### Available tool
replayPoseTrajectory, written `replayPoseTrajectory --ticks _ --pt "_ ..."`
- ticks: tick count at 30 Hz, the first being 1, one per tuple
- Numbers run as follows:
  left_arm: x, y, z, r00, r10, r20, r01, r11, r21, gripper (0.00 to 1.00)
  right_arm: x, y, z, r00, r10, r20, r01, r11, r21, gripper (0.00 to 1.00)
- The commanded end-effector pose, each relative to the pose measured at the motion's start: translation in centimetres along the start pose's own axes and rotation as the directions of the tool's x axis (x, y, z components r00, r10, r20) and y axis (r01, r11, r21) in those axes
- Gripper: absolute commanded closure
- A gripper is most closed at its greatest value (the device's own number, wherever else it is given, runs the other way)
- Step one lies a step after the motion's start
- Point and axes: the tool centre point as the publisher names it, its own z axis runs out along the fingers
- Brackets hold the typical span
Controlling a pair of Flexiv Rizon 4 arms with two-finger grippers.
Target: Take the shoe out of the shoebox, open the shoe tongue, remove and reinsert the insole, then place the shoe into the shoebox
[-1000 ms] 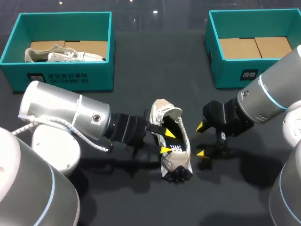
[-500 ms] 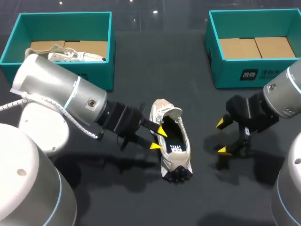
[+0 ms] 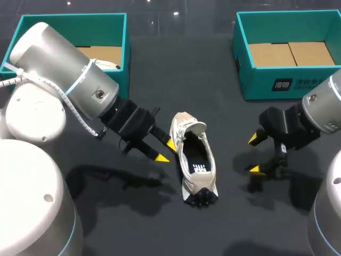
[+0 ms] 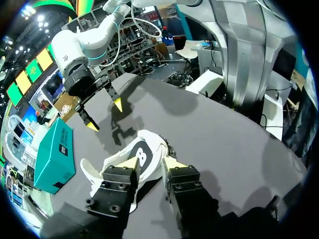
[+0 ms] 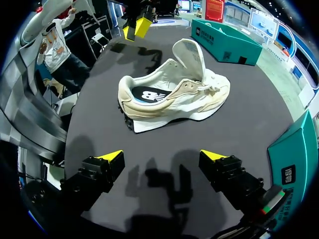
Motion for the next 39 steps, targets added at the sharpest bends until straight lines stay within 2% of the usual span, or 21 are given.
replayPoseTrajectory --ticks 1,2,4,7,9,23,25,27,28,29,30,31,39 --pt "0.1 -0.7 -2.2 0.994 0.008 -0.108 -0.011 1.000 -0.026 0.73 0.1 -1.4 -2.5 0.999 0.018 0.028 -0.019 1.000 0.021 0.00" --pt "0.1 -0.8 -2.6 0.993 0.012 -0.116 -0.015 1.000 -0.027 0.76 0.0 -1.7 -2.9 0.999 0.018 0.036 -0.019 0.999 0.029 0.00" --pt "0.0 -0.8 -3.1 0.988 0.024 -0.155 -0.029 0.999 -0.029 1.00 -0.2 -2.0 -3.4 1.000 0.005 0.025 -0.006 0.999 0.048 0.00" --pt "-0.1 -0.9 -4.1 0.967 0.071 -0.244 -0.076 0.997 -0.011 1.00 -0.4 -2.3 -3.6 1.000 0.017 0.009 -0.018 0.998 0.053 0.00" --pt "0.3 -1.1 -4.9 0.935 0.128 -0.330 -0.104 0.991 0.089 1.00 -0.4 -2.3 -3.6 1.000 0.017 0.009 -0.018 0.998 0.053 0.00" --pt "0.3 -1.1 -4.9 0.935 0.128 -0.330 -0.104 0.991 0.089 1.00 -0.4 -2.3 -3.6 1.000 0.017 0.009 -0.018 0.998 0.053 0.00" --pt "-0.3 -1.3 -4.5 0.910 0.178 -0.375 -0.166 0.984 0.066 1.00 -0.4 -2.3 -3.6 1.000 0.017 0.009 -0.018 0.998 0.053 0.00" --pt "-0.8 -1.4 -4.2 0.879 0.239 -0.413 -0.220 0.971 0.094 1.00 -0.4 -2.3 -3.6 1.000 0.017 0.009 -0.018 0.998 0.053 0.00" --pt "-0.9 -1.4 -4.0 0.872 0.244 -0.424 -0.238 0.969 0.069 1.00 -0.4 -2.3 -3.6 1.000 0.017 0.009 -0.018 0.998 0.053 0.00" --pt "-0.9 -1.7 -3.8 0.859 0.267 -0.436 -0.268 0.962 0.060 1.00 -0.4 -2.3 -3.6 1.000 0.017 0.009 -0.018 0.998 0.053 0.00" --pt "-0.9 -2.1 -3.7 0.838 0.312 -0.449 -0.307 0.948 0.085 1.00 -0.4 -2.3 -3.6 1.000 0.017 0.009 -0.018 0.998 0.053 0.00" --pt "-1.0 -2.5 -3.8 0.820 0.338 -0.462 -0.347 0.935 0.067 1.00 -0.4 -2.3 -3.6 1.000 0.017 0.009 -0.018 0.998 0.053 0.00" --pt "-1.0 -2.5 -3.8 0.820 0.338 -0.462 -0.347 0.935 0.067 1.00 -0.4 -2.3 -3.6 1.000 0.017 0.009 -0.018 0.998 0.053 0.00"
